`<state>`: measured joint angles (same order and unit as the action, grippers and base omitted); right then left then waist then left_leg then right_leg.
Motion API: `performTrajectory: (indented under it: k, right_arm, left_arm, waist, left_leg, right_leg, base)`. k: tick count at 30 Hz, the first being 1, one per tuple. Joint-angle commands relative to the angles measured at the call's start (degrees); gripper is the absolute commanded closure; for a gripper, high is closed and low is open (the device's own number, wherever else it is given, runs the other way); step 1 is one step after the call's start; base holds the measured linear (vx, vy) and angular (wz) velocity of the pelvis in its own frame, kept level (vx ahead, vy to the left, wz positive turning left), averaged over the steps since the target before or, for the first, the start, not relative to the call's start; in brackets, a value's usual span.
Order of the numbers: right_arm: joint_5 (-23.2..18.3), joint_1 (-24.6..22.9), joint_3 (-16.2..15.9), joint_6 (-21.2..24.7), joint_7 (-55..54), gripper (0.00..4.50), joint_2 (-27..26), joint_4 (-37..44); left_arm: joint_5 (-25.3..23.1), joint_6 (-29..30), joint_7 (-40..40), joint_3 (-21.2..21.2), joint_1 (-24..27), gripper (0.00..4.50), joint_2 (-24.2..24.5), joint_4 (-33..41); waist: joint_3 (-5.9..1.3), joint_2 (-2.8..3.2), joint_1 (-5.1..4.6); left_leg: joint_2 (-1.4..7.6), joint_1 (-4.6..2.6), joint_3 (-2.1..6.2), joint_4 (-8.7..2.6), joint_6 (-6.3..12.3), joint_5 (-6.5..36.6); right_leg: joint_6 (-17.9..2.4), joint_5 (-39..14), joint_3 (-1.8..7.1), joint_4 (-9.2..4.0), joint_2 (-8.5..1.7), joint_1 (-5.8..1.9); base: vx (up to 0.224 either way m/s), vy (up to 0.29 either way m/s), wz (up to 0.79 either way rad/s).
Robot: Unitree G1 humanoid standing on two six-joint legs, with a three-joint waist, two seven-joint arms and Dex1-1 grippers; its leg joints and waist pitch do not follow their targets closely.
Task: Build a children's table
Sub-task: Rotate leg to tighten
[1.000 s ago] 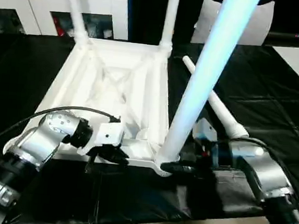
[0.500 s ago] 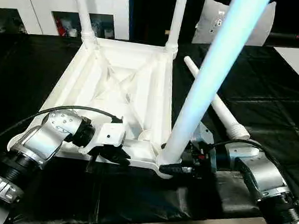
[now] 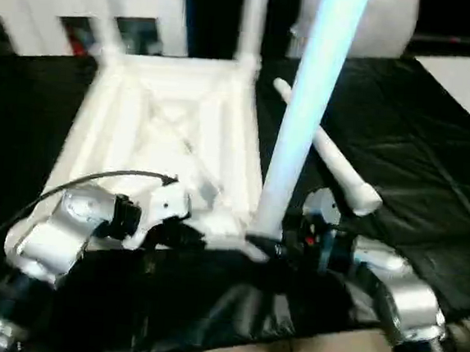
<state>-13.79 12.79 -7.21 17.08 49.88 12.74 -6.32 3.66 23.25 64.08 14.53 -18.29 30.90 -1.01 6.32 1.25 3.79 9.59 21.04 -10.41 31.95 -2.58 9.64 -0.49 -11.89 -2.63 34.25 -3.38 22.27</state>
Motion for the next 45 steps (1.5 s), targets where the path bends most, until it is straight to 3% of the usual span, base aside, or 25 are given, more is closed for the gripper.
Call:
performTrajectory:
  k: [1, 4, 10, 12, 16, 18, 19, 20, 21, 23, 25, 28, 31, 35, 40, 45]
  right_arm:
    - [0.4, -1.2, -5.9, 4.3, -7.8, 1.73, -8.8, 0.2]
    - [2.1, -0.4, -5.1, 5.4, -15.7, 1.73, -14.2, -1.9]
    - [5.7, 3.4, -5.4, 4.3, -23.5, 1.73, -18.7, -7.1]
    - [6.3, 4.2, -4.4, 3.0, -24.8, 1.17, -19.3, -7.7]
    - [7.8, 3.9, -3.5, 2.5, -24.8, 0.80, -18.3, -6.3]
    - [7.5, 3.4, -3.0, 1.6, -23.3, 0.57, -15.9, -5.0]
    - [7.2, 3.1, -2.9, 1.3, -22.4, 0.52, -14.8, -4.4]
    - [7.2, 3.1, -2.9, 1.3, -22.3, 0.47, -14.8, -4.4]
    - [6.5, 2.5, -2.7, 0.2, -18.7, 0.47, -11.3, -2.7]
    - [6.0, 2.1, -2.3, -0.3, -16.2, 0.14, -9.3, -1.7]
    - [4.5, 1.0, -1.5, -0.1, -12.4, 0.03, -6.4, 0.5]
    - [1.7, -0.8, -0.3, 0.0, -4.5, 0.01, -0.7, 3.7]
    - [0.7, -0.9, -0.2, -0.4, -0.4, 0.01, 2.6, 4.1]
    - [-0.3, 1.4, -2.2, -0.8, 9.1, 0.01, 8.5, 2.8]
    - [1.3, 4.2, -5.8, -3.8, 15.8, 0.01, 11.0, -0.2]
    - [1.0, 6.3, -7.3, -4.7, 19.1, 0.17, 11.0, -2.2]
  left_arm:
    - [0.5, 6.6, -8.4, 2.9, 1.9, 4.50, -7.7, 7.4]
    - [-3.0, 11.4, -14.7, 4.1, 2.0, 4.50, -12.1, 9.4]
    - [-6.3, 16.7, -24.3, 5.4, -0.7, 4.50, -20.3, 9.8]
    - [-7.1, 17.0, -25.0, 6.2, -1.4, 4.50, -21.1, 9.8]
    - [-8.2, 18.0, -23.8, 6.4, -1.2, 4.50, -19.4, 11.0]
    - [-8.1, 17.8, -22.2, 5.9, -1.0, 4.50, -17.3, 10.9]
    - [-8.0, 17.6, -21.7, 5.6, -0.9, 4.50, -16.5, 10.8]
    - [-8.0, 17.6, -21.7, 5.6, -0.9, 4.50, -16.4, 10.8]
    - [-7.8, 16.5, -19.6, 5.6, -0.6, 4.50, -13.8, 10.4]
    - [-7.4, 15.1, -17.6, 5.2, -0.4, 4.50, -11.8, 9.8]
    - [-6.8, 12.6, -14.2, 5.1, -0.3, 4.50, -9.0, 8.5]
    - [-5.4, 8.2, -8.4, 4.7, -0.4, 4.50, -4.8, 6.5]
    - [-4.4, 5.4, -4.0, 5.5, -0.7, 4.50, -1.7, 5.6]
    - [-2.1, -4.2, 6.6, 6.9, -1.3, 4.50, 3.8, 1.5]
    - [-1.1, -10.0, 12.5, 7.6, -3.0, 4.50, 5.0, -3.5]
    - [-1.5, -13.6, 15.5, 8.8, -5.0, 4.50, 6.4, -6.8]
  waist:
    - [-1.09, 0.01, -0.34]
    - [-0.71, 0.00, -1.32]
    - [-0.33, 0.14, -1.92]
    - [-0.42, 0.16, -1.80]
    - [-1.07, 0.39, -1.71]
    - [-1.42, 0.33, -1.71]
    - [-1.76, -0.04, -1.71]
    - [-1.76, 0.07, -1.83]
    - [-2.09, -0.20, -1.82]
    - [-2.23, -0.04, -1.50]
    - [-2.81, -0.24, -1.43]
    - [-3.24, -0.26, -1.12]
    - [-3.36, -0.12, -0.77]
    - [-3.54, -0.14, -0.63]
    - [-3.51, 0.00, 0.12]
    - [-3.63, -0.20, 0.73]
  left_leg:
    - [3.93, -0.28, 2.53, -5.38, -1.01, 22.3]
    - [3.60, -0.61, 2.79, -5.32, -1.25, 24.0]
    - [3.42, -0.69, 2.77, -5.34, -1.25, 25.5]
    - [3.39, -0.80, 2.60, -5.29, -0.76, 24.6]
    - [3.65, -0.40, 2.19, -5.34, 0.16, 19.3]
    - [3.63, -0.27, 1.94, -5.12, 0.73, 17.1]
    - [3.62, -0.24, 1.88, -4.92, 1.24, 15.7]
    - [3.54, -0.11, 1.66, -4.81, 1.80, 14.5]
    - [3.58, -0.17, 1.64, -4.67, 2.04, 13.9]
    - [3.53, -0.26, 1.51, -4.32, 3.13, 12.1]
    - [3.44, 0.01, 1.39, -3.84, 4.72, 8.0]
    - [3.38, -0.15, 1.25, -3.36, 6.80, 5.3]
    - [3.48, -0.19, 1.23, -3.24, 7.24, 5.2]
    - [3.51, -0.39, 1.22, -3.11, 6.39, 7.7]
    - [3.81, -0.67, 1.14, -3.02, 4.24, 10.4]
    - [3.78, -0.65, 1.11, -2.84, 3.85, 10.4]
  right_leg:
    - [-9.0, -29.0, 3.24, -5.60, -5.54, -0.66]
    - [-6.9, -33.6, 3.35, -6.37, -5.53, -0.12]
    - [-5.8, -32.2, 3.48, -6.80, -5.20, 0.32]
    - [-5.5, -30.9, 3.60, -6.88, -5.21, 0.31]
    - [-7.7, -20.9, 3.59, -6.11, -4.93, -0.40]
    - [-9.0, -16.8, 3.57, -5.76, -4.83, -0.68]
    - [-9.7, -14.7, 3.49, -5.43, -4.84, -1.01]
    - [-10.5, -12.7, 3.46, -5.35, -4.82, -1.10]
    - [-10.7, -12.3, 3.40, -5.32, -4.87, -1.33]
    - [-10.9, -10.4, 3.36, -5.12, -4.81, -1.49]
    - [-12.5, -4.9, 3.21, -4.41, -4.85, -2.08]
    - [-14.2, 0.6, 2.95, -3.89, -4.67, -2.39]
    - [-15.2, -0.3, 2.83, -3.67, -4.72, -2.39]
    - [-15.4, -4.1, 2.86, -3.78, -4.67, -2.41]
    - [-15.7, -8.5, 3.05, -3.76, -5.00, -2.01]
    - [-15.2, -9.8, 3.13, -3.59, -5.07, -1.93]
  base:
    - [0.000, 0.000, 0.00]
    - [0.000, 0.000, 0.00]
    - [0.000, 0.000, 0.00]
    - [0.000, 0.000, 0.00]
    - [0.000, 0.000, 0.00]
    - [0.000, 0.000, 0.00]
    - [0.000, 0.000, 0.00]
    - [0.000, 0.000, 0.00]
    - [0.000, 0.000, 0.00]
    - [0.000, 0.000, 0.00]
    - [0.000, 0.000, 0.00]
    - [0.000, 0.000, 0.00]
    - [0.000, 0.000, 0.00]
    - [0.000, 0.000, 0.00]
    - [0.000, 0.000, 0.00]
    - [0.000, 0.000, 0.00]
